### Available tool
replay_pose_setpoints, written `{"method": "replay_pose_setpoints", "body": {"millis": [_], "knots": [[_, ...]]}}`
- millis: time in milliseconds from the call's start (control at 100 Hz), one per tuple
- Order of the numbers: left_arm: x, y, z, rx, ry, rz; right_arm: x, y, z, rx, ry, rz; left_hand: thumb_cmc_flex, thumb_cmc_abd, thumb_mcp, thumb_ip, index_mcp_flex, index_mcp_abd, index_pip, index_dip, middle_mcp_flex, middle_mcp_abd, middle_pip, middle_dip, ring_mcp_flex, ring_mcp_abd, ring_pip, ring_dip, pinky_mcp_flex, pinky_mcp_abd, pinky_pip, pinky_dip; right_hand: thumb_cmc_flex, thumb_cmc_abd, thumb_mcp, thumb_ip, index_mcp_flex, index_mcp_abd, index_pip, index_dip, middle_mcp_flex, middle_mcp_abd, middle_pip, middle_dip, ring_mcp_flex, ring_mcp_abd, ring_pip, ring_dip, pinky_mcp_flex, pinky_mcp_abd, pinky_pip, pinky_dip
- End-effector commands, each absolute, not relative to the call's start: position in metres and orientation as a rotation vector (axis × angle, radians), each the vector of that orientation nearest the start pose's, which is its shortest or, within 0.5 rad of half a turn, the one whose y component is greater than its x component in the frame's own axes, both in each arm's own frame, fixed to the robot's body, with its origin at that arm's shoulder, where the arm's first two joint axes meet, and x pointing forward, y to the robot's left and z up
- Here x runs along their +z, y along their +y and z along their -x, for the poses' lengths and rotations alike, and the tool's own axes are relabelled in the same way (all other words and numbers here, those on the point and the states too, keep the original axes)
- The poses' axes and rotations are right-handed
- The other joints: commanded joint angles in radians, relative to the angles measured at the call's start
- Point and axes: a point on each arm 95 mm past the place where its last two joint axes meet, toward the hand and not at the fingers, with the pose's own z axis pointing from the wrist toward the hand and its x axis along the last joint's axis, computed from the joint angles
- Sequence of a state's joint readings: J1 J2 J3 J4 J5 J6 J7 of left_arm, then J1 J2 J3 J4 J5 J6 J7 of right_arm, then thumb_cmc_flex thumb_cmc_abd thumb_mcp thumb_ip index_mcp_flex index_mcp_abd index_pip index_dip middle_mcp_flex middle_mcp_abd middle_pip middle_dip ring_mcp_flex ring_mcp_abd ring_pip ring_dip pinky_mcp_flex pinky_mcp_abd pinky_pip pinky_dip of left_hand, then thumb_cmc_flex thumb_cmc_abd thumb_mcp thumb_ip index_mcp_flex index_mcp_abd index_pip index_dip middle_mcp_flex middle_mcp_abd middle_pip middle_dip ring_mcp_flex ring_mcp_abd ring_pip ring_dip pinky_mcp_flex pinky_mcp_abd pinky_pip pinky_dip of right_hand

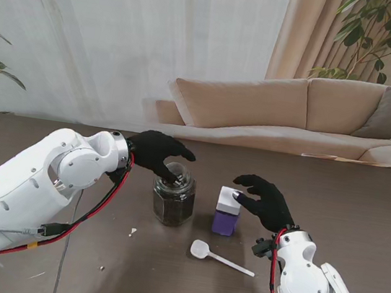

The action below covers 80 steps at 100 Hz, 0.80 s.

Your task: Portion coffee beans from the glass jar into the coffee jar

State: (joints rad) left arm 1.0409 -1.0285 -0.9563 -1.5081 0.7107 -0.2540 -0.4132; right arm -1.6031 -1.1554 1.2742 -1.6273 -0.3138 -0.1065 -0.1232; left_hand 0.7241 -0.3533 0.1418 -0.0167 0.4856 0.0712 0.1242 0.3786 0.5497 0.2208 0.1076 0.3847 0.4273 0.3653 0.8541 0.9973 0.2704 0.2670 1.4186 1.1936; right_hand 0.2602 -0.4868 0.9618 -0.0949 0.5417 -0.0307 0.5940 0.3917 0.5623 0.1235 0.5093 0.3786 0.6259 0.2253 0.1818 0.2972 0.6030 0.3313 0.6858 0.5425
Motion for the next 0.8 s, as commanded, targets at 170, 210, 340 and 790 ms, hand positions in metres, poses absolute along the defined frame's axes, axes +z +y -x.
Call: {"method": "replay_pose_setpoints", "body": {"millis": [170, 210, 340, 790], "knots": [[-0.215, -0.06, -0.493, -1.461, 2.069, 0.959, -0.31, 0.003, -0.398, -2.451, -1.126, 2.115, -0.045, -0.041, -0.034, 0.004, -0.055, -0.073, 0.01, 0.054, -0.037, 0.051, 0.037, 0.122, 0.096, -0.048, 0.221, 0.138, 0.133, -0.034, 0.159, 0.123, -0.02, 0.024, 0.014, 0.024, 0.016, -0.009, -0.002, 0.002, 0.0, 0.013, -0.004, -0.009, 0.012, -0.004, 0.005, 0.006, -0.34, -0.013, -0.019, 0.016], [-0.215, -0.06, -0.494, -1.441, 2.08, 0.969, -0.31, 0.003, -0.398, -2.448, -1.128, 2.114, -0.047, -0.042, -0.035, 0.004, -0.059, -0.08, 0.008, 0.056, -0.04, 0.058, 0.036, 0.129, 0.104, -0.054, 0.235, 0.144, 0.141, -0.033, 0.165, 0.126, -0.021, 0.025, 0.013, 0.024, 0.016, -0.008, -0.002, 0.002, 0.0, 0.013, -0.004, -0.008, 0.012, -0.003, 0.004, 0.006, -0.339, -0.013, -0.02, 0.016], [-0.219, -0.06, -0.497, -1.385, 2.106, 0.964, -0.31, 0.004, -0.398, -2.439, -1.135, 2.111, -0.046, -0.047, -0.038, 0.005, -0.066, -0.095, 0.01, 0.065, -0.022, 0.067, 0.045, 0.169, 0.156, -0.088, 0.299, 0.162, 0.195, -0.035, 0.199, 0.112, -0.021, 0.024, 0.012, 0.024, 0.015, -0.009, -0.003, 0.003, -0.001, 0.011, -0.005, -0.008, 0.011, -0.005, 0.004, 0.006, -0.339, -0.013, -0.02, 0.016], [-0.231, -0.068, -0.5, -1.41, 2.089, 0.962, -0.311, 0.003, -0.399, -2.429, -1.123, 2.126, 0.025, -0.161, 0.424, -0.038, 0.045, -0.087, 0.128, 0.169, 0.19, 0.046, 0.261, 0.492, 0.402, -0.197, 0.534, 0.134, 0.395, -0.028, 0.353, -0.074, -0.021, 0.028, 0.013, 0.024, 0.015, -0.006, -0.002, 0.003, 0.0, 0.012, -0.004, -0.007, 0.013, -0.003, 0.004, 0.007, -0.338, -0.013, -0.023, 0.017]]}}
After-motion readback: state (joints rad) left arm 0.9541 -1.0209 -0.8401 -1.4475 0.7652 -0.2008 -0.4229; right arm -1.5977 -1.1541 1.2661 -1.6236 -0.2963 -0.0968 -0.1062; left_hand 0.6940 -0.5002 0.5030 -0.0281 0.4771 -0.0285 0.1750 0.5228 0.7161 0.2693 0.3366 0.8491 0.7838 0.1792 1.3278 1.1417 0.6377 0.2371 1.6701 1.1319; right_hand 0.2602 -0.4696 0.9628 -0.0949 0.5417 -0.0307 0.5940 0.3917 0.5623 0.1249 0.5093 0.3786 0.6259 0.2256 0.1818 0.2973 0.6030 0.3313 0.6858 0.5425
